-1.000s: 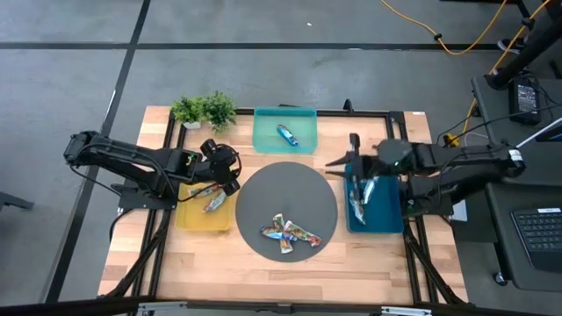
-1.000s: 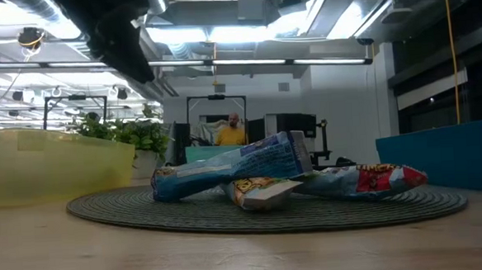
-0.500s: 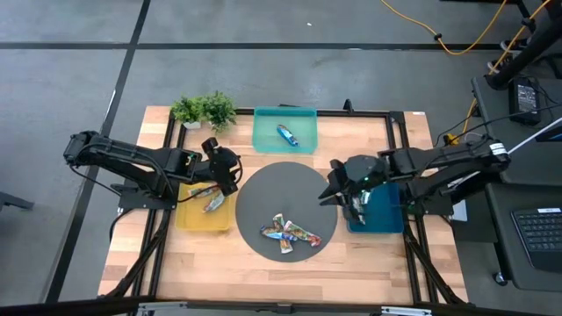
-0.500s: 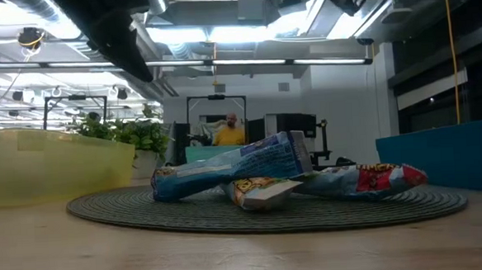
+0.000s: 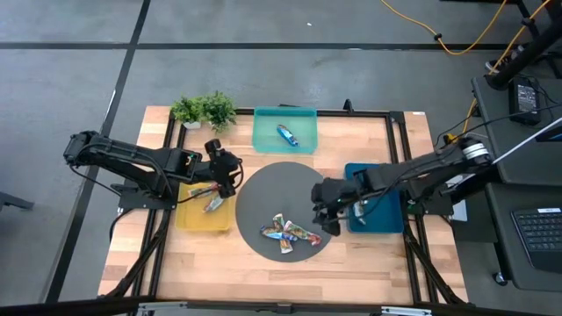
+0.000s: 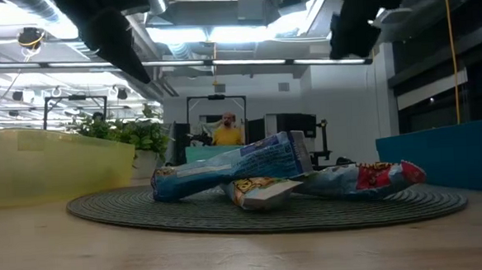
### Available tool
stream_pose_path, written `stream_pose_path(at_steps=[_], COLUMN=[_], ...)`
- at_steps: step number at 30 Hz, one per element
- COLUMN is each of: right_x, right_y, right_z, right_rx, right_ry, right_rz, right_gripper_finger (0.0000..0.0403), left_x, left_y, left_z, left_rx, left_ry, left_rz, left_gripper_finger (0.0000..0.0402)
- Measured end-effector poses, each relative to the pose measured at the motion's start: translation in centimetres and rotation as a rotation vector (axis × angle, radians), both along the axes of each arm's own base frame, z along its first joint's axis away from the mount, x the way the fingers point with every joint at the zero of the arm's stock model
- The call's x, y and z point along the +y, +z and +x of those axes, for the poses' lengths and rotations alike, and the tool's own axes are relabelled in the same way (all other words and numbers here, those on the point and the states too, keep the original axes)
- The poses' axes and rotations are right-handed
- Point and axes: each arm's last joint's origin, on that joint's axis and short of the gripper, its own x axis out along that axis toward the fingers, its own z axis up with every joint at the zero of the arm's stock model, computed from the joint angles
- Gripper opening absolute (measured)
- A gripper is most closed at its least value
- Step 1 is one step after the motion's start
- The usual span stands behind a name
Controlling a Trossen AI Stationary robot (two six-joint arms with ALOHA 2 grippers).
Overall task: Pick and place Granola Bars by type
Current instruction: Put the red granola bar into the yellow bin
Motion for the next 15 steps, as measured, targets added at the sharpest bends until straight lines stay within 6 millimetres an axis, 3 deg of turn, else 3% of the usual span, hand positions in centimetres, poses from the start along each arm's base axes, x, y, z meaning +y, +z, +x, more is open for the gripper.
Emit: stream_pose_path(at_steps=[6,15], right_x=[2.5,5.1], right_y=[-3.5,-8.1], right_z=[1.3,2.2], right_rx=[0.122,0.256], right_ry=[-0.034,-0.107], right_rz=[0.04,0.015], right_gripper_finger=[0.0286,0.0282], left_x=[0.0,-0.1], left_y=[0.0,-0.1], left_z=[0.0,0.0], left_rx=[0.033,0.062], left_ry=[-0.053,-0.125], left_rz=[0.033,0.028], left_gripper_finger=[0.0214,0.0214])
